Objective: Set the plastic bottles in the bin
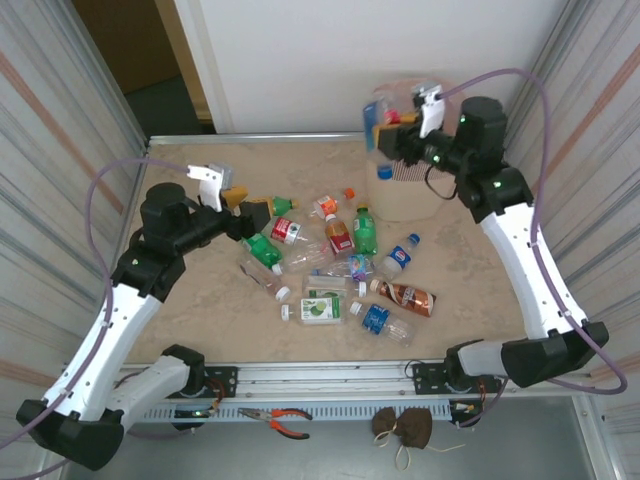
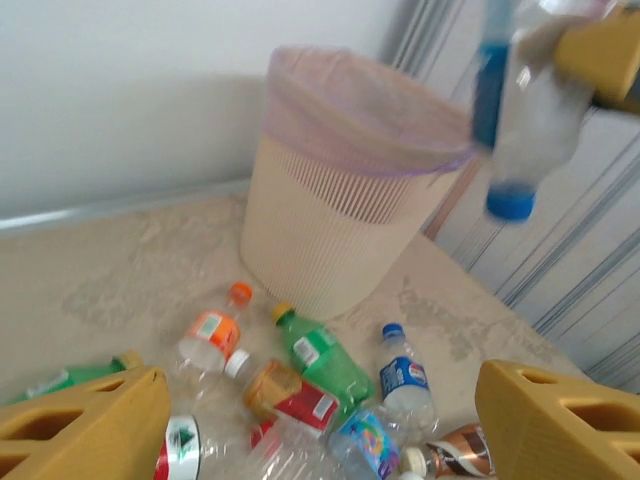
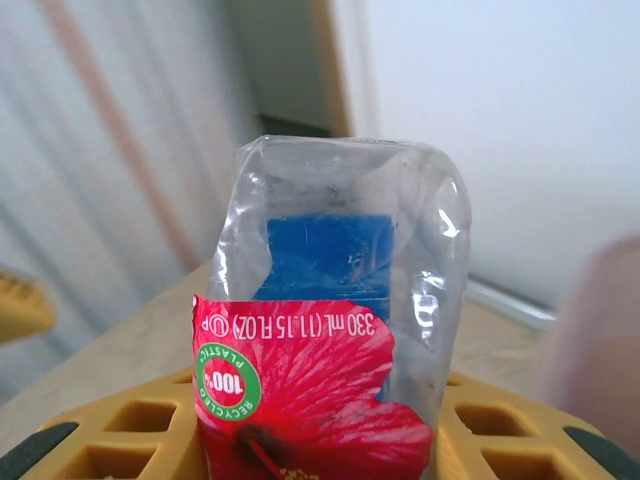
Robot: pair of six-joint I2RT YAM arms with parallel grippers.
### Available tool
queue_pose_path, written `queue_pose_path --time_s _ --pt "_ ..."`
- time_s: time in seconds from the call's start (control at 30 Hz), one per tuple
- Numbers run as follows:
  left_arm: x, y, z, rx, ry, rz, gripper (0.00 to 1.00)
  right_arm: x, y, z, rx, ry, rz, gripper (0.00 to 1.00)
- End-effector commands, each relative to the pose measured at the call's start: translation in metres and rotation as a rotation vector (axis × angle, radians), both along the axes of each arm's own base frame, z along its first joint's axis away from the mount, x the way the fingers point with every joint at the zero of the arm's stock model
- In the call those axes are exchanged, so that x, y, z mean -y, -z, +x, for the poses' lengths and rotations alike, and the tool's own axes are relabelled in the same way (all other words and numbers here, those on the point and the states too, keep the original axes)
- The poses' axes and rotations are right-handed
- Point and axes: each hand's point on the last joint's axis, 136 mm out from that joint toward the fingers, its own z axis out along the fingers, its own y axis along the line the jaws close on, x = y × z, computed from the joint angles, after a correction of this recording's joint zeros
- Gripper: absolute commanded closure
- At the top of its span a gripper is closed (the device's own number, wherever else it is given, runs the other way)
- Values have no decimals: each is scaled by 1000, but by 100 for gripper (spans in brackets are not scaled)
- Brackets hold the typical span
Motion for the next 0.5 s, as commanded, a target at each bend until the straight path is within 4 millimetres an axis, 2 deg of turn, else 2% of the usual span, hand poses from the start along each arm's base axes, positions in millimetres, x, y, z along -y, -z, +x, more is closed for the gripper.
queue_pose_path --time_s 0.0,0.13,0.2,0.23,0.33,0.47 --pt "-4 9 3 -40 -34 -13 21 41 -11 37 -3 183 6 59" --pt "-3 18 5 -77 -41 -24 22 77 -7 74 -23 312 -38 61" --pt "-3 22 7 -91 -44 -31 23 91 6 91 -50 368 -90 61" --pt "-2 24 7 -97 -45 -32 23 98 3 99 -43 398 -117 62" --pt "-2 29 8 -117 -48 -36 23 113 26 119 -101 461 -217 62" --pt "-2 34 10 -139 -55 -32 24 130 71 141 -219 528 -349 63"
